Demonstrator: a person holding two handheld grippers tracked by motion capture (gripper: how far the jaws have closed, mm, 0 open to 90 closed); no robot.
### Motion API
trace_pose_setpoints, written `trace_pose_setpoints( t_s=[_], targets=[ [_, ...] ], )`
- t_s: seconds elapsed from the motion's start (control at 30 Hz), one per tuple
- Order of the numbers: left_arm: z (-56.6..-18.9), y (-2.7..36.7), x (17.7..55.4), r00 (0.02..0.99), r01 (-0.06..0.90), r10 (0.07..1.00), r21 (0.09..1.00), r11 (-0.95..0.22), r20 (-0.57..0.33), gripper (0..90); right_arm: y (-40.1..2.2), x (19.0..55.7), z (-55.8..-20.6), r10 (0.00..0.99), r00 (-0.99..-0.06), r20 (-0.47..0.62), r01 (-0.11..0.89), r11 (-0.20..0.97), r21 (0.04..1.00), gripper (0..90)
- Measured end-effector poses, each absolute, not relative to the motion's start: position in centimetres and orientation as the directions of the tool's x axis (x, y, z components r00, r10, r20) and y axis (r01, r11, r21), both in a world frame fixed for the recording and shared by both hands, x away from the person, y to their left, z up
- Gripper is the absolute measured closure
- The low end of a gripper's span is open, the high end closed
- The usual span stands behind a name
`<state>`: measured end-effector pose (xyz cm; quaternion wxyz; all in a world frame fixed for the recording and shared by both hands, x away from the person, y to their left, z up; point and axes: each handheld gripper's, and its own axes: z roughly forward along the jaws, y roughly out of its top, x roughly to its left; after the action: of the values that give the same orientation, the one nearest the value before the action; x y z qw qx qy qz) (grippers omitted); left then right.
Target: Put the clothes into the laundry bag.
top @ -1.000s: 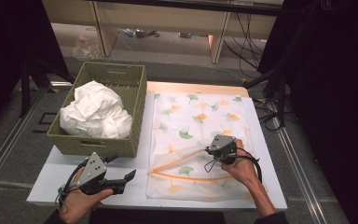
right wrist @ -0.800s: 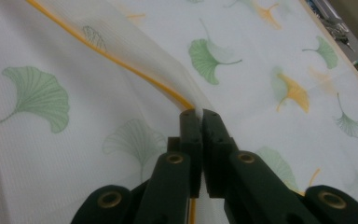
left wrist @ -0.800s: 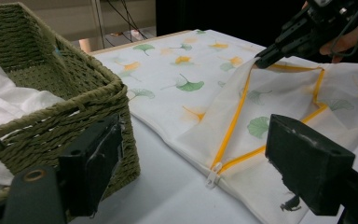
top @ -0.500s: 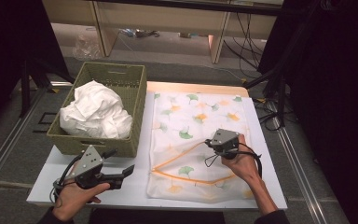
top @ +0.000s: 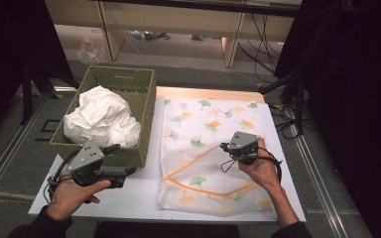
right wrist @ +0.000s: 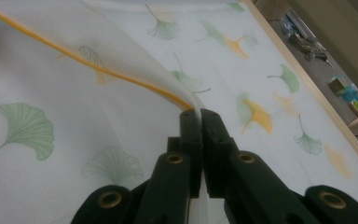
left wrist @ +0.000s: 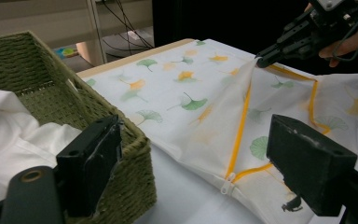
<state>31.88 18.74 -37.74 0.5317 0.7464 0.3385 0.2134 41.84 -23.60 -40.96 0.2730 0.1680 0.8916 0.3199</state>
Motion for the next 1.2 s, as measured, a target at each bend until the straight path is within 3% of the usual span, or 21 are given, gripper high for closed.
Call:
trace_pose_setpoints(
  t_s=[0.4, 0.67, 1.0, 1.2],
  targets=[
    [-34.7, 21.7, 36.3, 0.603, 0.301, 0.797, 0.915, -0.267, 0.034, 17.8, -23.6, 42.1, -39.7, 0.466, -0.787, -0.405, 0.096, 0.741, 0.664, 89.3],
    [-33.2, 23.9, 41.0, 0.539, 0.377, 0.841, 0.877, -0.299, 0.055, 18.2, -23.4, 42.2, -39.5, 0.463, -0.787, -0.408, 0.094, 0.744, 0.661, 89.3],
    [-34.0, 26.9, 46.8, 0.477, 0.512, 0.874, 0.779, -0.362, 0.092, 18.7, -23.4, 42.3, -39.5, 0.465, -0.787, -0.405, 0.097, 0.742, 0.663, 89.3],
    [-35.3, 26.9, 49.7, 0.433, 0.571, 0.898, 0.748, -0.339, 0.077, 19.2, -23.3, 42.4, -39.6, 0.461, -0.789, -0.406, 0.094, 0.744, 0.662, 89.3]
  ],
)
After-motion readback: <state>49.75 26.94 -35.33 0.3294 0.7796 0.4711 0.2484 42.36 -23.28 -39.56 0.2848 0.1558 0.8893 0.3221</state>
